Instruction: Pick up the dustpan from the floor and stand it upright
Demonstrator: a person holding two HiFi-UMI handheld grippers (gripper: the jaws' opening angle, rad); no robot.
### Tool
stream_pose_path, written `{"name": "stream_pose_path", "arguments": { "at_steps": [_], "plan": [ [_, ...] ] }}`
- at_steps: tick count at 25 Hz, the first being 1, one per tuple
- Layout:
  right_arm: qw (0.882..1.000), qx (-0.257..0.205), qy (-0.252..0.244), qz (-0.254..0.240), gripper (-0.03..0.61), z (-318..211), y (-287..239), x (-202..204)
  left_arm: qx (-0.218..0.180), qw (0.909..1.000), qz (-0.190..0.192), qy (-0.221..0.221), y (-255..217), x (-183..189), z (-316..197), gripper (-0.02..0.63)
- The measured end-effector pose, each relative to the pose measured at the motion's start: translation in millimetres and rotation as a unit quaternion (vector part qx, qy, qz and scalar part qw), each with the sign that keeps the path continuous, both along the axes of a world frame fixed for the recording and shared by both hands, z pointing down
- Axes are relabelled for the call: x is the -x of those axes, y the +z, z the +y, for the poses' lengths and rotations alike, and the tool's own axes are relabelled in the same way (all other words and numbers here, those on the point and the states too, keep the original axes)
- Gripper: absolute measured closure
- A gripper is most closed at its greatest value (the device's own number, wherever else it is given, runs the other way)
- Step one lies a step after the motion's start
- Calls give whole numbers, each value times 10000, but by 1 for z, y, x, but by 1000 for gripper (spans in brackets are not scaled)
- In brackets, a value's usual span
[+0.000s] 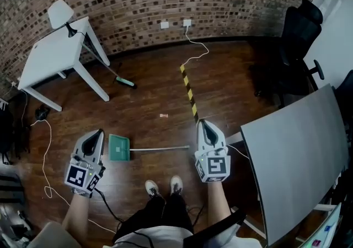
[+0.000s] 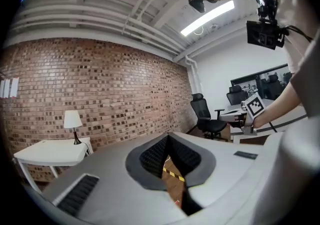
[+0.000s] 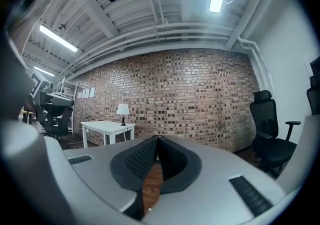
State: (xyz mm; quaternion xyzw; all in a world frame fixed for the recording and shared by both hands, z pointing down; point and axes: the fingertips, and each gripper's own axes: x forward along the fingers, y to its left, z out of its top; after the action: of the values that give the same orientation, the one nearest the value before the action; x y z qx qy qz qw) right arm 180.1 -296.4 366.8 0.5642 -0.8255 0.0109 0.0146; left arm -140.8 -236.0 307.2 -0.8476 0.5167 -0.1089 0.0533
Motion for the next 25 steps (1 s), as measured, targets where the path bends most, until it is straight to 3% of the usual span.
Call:
{"name": "stream_pose_path", "arguments": {
  "at_steps": [6,13,20,23,25],
  "plan": [
    [9991,189,361,91,569,-3,80,-23,149,9999,81,24,62,-5,-28,603],
    [9971,303,-110,691,569,-5,184,1,64,9981,582,-164,175,1,-51,603],
    [9971,225,-4,723,563,-11,298,1,-144,9973,722,77,296,-20,-71,603],
    [9983,53,183,556,442,-16,357,-12,-311,9962,788,197,342,-22,-84,603],
    [9976,-14,384,577,436,-16,399,-22,-414,9949,900,211,373,-19,-95,603]
  ]
}}
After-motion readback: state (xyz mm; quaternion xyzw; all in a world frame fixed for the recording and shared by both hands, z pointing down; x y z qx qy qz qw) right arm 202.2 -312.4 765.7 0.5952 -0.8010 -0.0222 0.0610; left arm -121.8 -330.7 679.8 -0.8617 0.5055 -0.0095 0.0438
